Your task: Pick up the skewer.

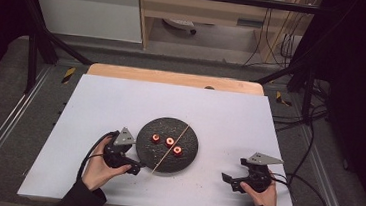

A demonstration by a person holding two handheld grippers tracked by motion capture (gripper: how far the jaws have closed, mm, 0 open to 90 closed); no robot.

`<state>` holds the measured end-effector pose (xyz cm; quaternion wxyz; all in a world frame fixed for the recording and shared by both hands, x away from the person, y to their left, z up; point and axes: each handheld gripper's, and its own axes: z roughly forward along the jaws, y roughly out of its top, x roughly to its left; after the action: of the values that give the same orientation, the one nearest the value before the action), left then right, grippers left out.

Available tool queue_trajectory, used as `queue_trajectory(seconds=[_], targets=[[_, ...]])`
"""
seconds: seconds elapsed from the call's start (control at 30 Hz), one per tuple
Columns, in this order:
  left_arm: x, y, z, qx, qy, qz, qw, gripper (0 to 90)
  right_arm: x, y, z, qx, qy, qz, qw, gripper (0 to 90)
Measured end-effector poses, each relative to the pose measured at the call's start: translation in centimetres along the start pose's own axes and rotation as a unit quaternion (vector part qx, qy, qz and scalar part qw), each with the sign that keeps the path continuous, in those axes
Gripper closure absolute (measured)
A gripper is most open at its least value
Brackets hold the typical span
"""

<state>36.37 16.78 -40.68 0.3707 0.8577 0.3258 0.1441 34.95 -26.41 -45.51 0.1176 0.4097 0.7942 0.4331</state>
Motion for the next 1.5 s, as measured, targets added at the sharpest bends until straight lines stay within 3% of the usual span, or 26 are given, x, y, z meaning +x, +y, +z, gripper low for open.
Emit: queue_trajectory(seconds=[0.33, 0.63, 1.2, 1.5], targets=[[-0.7, 1.2, 1.1, 0.017, 0.002, 0.000, 0.9999, 8.8, 0.0, 0.0, 0.0, 0.000, -0.001, 0.002, 1.0000, 0.5], [-1.6, 2.4, 2.2, 0.039, 0.012, 0.007, 0.9992, 16.1, 0.0, 0.0, 0.0, 0.000, 0.000, 0.002, 1.0000, 0.5], [-3.6, 4.3, 4.4, 0.081, 0.004, 0.006, 0.9967, 39.7, 0.0, 0.0, 0.0, -0.002, 0.003, 0.002, 1.0000, 0.5], [-3.6, 4.6, 5.5, 0.104, 0.002, -0.013, 0.9945, 51.5, 0.0, 0.0, 0.1, -0.001, 0.006, 0.001, 1.0000, 0.5]])
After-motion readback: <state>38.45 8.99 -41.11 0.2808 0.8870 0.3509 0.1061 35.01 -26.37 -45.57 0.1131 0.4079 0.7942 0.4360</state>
